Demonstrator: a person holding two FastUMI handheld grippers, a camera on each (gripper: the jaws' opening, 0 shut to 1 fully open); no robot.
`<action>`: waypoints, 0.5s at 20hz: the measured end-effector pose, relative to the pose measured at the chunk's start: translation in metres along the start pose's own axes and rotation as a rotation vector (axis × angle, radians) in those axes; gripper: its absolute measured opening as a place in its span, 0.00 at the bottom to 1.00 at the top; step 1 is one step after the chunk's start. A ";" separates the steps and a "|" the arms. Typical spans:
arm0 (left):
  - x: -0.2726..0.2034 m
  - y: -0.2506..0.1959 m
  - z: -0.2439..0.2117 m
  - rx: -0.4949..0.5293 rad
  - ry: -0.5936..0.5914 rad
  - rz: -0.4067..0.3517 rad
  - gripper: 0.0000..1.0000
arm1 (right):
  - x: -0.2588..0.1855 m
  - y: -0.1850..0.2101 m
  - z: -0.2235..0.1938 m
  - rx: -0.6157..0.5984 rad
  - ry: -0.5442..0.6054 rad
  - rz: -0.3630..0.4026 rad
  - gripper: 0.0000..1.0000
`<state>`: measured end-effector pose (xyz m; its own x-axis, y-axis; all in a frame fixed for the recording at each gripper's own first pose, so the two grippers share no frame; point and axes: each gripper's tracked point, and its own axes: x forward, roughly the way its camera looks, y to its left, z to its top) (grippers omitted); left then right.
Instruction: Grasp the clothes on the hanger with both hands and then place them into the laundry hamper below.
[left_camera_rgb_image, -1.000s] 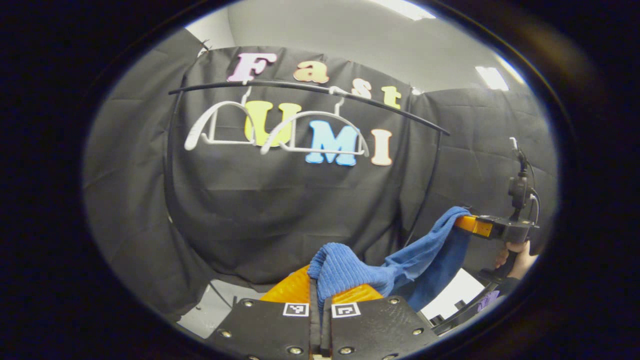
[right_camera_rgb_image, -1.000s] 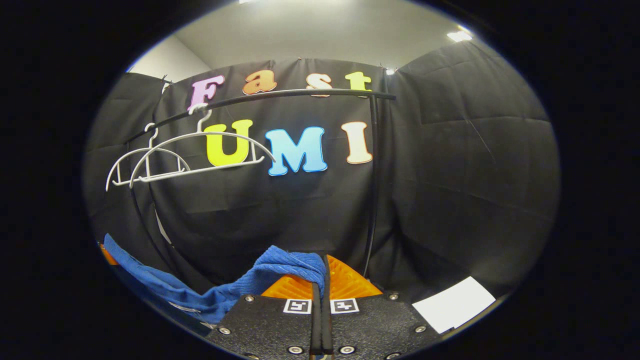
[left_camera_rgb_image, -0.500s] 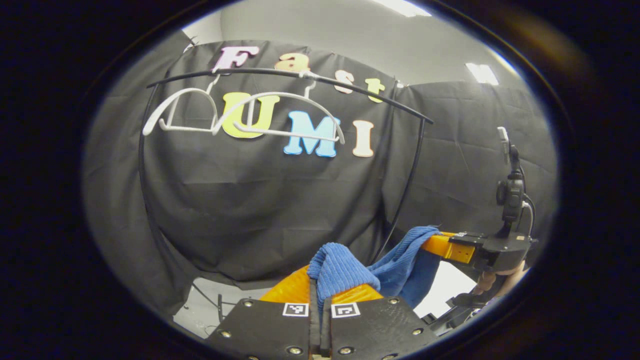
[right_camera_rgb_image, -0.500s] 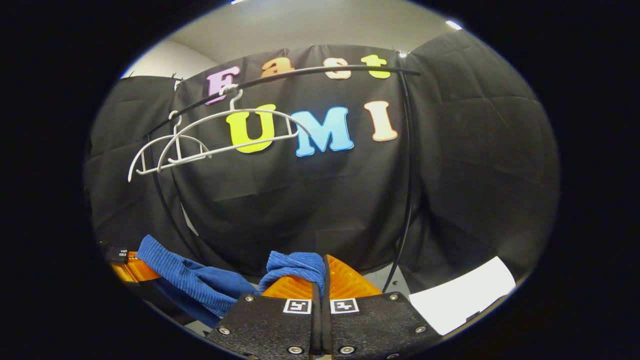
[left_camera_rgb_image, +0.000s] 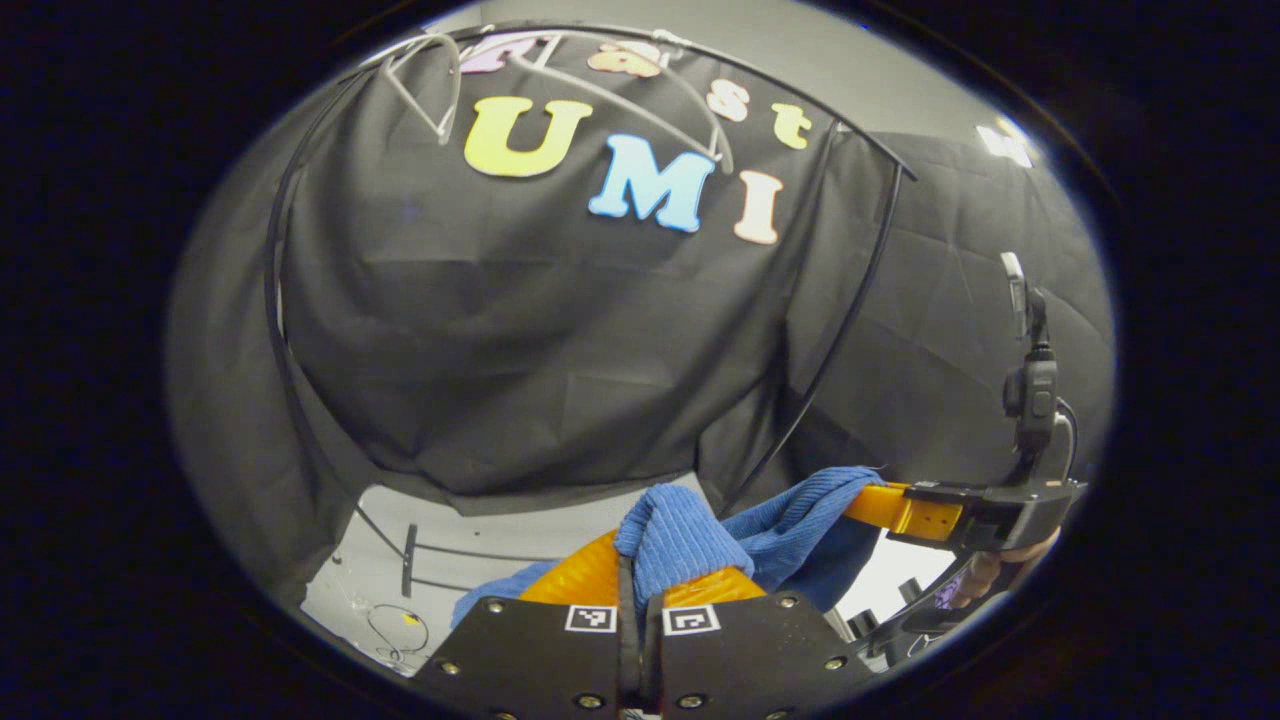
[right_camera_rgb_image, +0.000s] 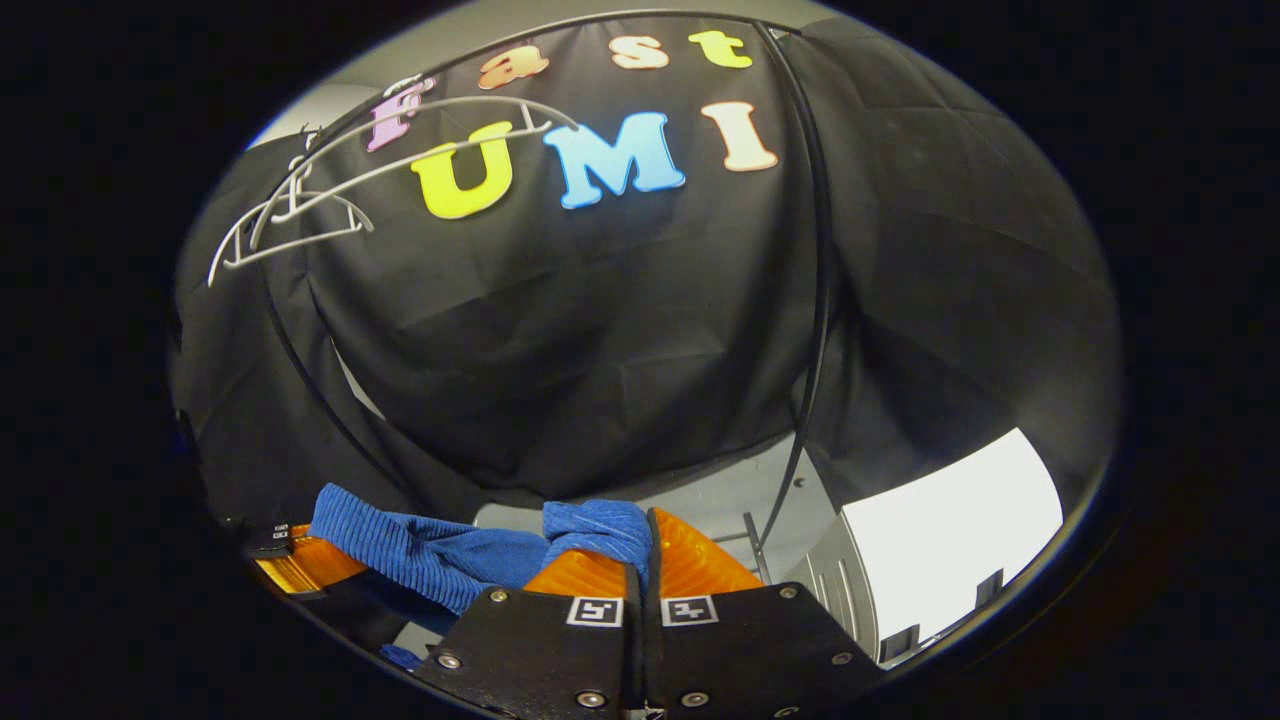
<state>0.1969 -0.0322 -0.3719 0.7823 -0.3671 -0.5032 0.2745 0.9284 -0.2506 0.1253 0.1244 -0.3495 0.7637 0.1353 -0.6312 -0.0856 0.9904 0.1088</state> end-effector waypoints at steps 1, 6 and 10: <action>0.009 0.008 -0.016 0.000 0.024 0.009 0.02 | 0.011 -0.002 -0.014 0.004 0.033 -0.002 0.00; 0.044 0.040 -0.091 -0.012 0.132 0.057 0.02 | 0.051 -0.008 -0.091 -0.028 0.178 -0.024 0.00; 0.065 0.067 -0.128 0.009 0.178 0.114 0.02 | 0.070 -0.014 -0.129 -0.052 0.251 -0.043 0.00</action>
<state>0.1944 -0.0013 -0.5267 0.6978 -0.2637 -0.6659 0.1960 0.9646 -0.1766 0.0975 0.1238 -0.4944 0.5853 0.0899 -0.8058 -0.0944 0.9946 0.0423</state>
